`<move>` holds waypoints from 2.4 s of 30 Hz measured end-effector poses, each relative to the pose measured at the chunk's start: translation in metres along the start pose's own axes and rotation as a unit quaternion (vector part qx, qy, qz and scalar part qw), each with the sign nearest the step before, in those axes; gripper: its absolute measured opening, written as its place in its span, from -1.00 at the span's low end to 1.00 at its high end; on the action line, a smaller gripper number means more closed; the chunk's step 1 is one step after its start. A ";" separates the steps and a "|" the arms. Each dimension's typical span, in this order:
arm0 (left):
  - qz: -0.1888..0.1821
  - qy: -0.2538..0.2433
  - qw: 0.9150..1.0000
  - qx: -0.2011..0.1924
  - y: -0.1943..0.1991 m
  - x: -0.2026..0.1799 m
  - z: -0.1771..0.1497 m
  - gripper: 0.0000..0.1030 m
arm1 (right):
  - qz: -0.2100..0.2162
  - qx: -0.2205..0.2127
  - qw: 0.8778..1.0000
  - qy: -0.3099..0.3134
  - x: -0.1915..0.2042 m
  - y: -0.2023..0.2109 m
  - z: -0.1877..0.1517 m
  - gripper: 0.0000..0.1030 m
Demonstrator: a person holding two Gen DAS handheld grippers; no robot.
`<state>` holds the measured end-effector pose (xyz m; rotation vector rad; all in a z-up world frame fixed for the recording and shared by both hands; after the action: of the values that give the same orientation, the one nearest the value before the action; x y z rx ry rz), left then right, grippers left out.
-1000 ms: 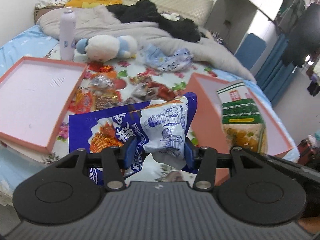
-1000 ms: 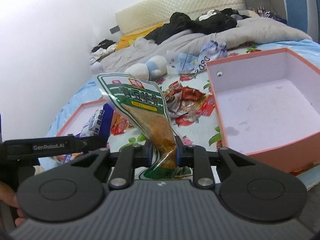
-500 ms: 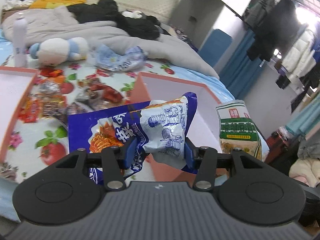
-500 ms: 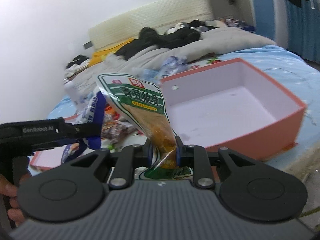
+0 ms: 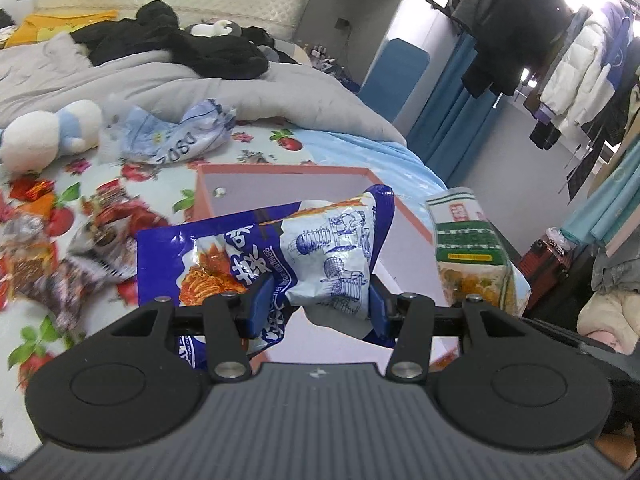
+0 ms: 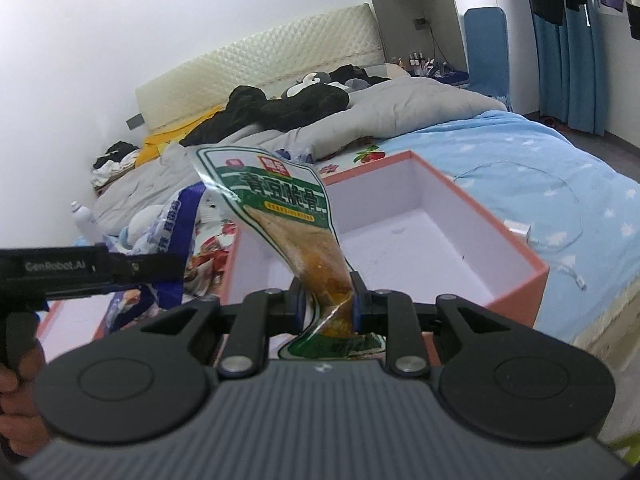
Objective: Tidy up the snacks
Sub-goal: 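Carry both bags over the deep pink box and open both grippers, then withdraw both grippers from the deep pink box toward the snack pile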
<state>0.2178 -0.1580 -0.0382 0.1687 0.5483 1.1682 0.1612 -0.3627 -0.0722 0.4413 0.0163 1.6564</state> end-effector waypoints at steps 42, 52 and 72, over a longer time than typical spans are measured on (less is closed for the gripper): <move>0.045 -0.030 0.998 -0.020 0.004 -0.005 0.000 0.39 | 0.047 0.015 0.999 -0.002 -0.019 -0.011 0.004 0.34; 0.075 -0.009 0.997 -0.028 0.067 0.022 -0.024 0.39 | 0.079 0.006 0.997 0.012 0.020 0.025 -0.007 0.34; 0.141 0.034 0.988 -0.057 0.170 0.064 -0.057 0.39 | 0.135 0.034 0.990 0.020 0.082 0.065 -0.033 0.34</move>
<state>0.0677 -0.0412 -0.0392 0.1109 0.5267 1.4809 0.0841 -0.2856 -0.0626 0.4770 0.0453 1.9354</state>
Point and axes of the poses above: each gripper's, at about its wrist camera, not at the fingertips, and y roughly against the way its jaws point, x to its left, z to its top, the point moved 1 cm from there along -y, roughly the way its jaws point, and after that the axes turned 14 degrees about -x, right-handed, at the moved point
